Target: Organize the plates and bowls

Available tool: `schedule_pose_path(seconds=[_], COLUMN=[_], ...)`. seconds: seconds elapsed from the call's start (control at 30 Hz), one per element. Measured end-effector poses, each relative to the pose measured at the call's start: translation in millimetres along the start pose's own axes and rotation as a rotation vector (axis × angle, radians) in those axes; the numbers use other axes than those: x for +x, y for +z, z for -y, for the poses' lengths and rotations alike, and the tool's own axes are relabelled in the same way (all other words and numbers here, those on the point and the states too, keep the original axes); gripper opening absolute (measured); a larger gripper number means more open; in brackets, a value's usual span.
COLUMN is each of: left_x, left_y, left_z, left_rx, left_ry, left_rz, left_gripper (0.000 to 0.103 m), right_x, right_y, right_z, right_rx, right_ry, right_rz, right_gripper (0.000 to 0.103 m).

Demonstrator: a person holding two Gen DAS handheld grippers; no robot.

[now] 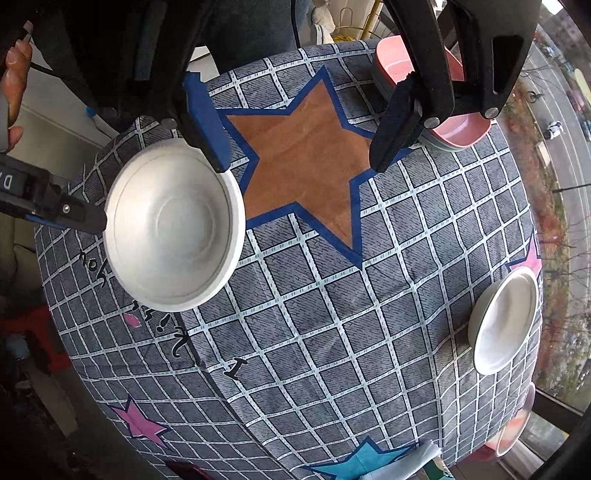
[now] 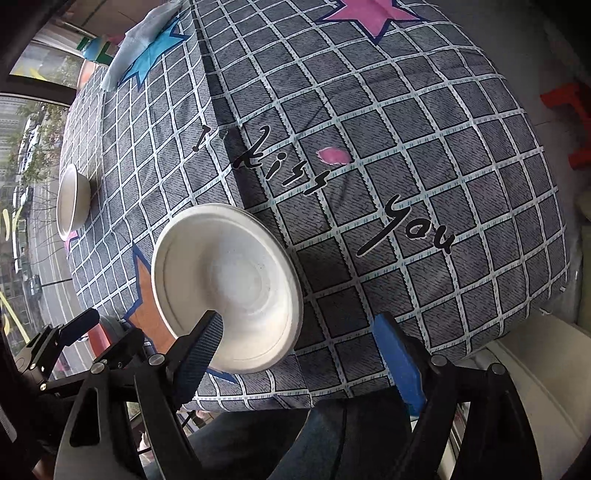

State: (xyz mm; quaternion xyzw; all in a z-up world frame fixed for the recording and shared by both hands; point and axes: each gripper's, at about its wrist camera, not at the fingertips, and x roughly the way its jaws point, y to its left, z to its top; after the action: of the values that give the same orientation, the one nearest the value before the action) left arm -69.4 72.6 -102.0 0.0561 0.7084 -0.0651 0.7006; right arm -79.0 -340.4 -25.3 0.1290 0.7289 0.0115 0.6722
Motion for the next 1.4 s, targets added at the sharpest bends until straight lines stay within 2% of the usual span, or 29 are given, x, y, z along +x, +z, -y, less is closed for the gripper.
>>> schedule_pose_path(seconds=[0.17,0.37,0.5,0.63,0.83,1.07,1.33,1.4], left_x=[-9.3,-12.7,-13.8,-12.8,-12.5,-11.0,-10.7,-14.0], left_y=[-0.7,4.1,4.3,2.7,2.2,3.1,3.7,3.9], left_z=[-12.1,-12.0,-8.1,-5.6,-7.2,-7.4,-2.3,-0.5], left_rx=[0.001,0.038,0.066,0.082,0.066,0.066,0.084,0.091], left_ry=[0.054,0.121,0.157,0.18,0.194,0.201,0.204,0.192], left_rz=[0.003,-0.013,-0.024,-0.032,-0.038,-0.046,-0.046,-0.03], left_gripper=[0.08,0.08,0.08,0.08,0.08,0.08,0.08,0.08], right_x=[-4.7,13.5,28.2,39.8,49.1,47.6,34.3,29.3], right_y=[9.7,12.3,12.8,12.6,11.2,10.7,16.9,15.9], right_z=[7.3,11.0,5.5,-4.3,-20.5,-26.3,-17.0,-16.9], right_rx=[0.077,0.129,0.113,0.07,-0.002,-0.052,-0.033,-0.042], right_ry=[0.005,0.095,0.147,0.162,0.205,0.186,0.164,0.133], right_rz=[0.046,-0.018,-0.074,-0.114,-0.165,-0.161,-0.094,-0.075], right_gripper=[0.085,0.085,0.085,0.085,0.085,0.085,0.085,0.085])
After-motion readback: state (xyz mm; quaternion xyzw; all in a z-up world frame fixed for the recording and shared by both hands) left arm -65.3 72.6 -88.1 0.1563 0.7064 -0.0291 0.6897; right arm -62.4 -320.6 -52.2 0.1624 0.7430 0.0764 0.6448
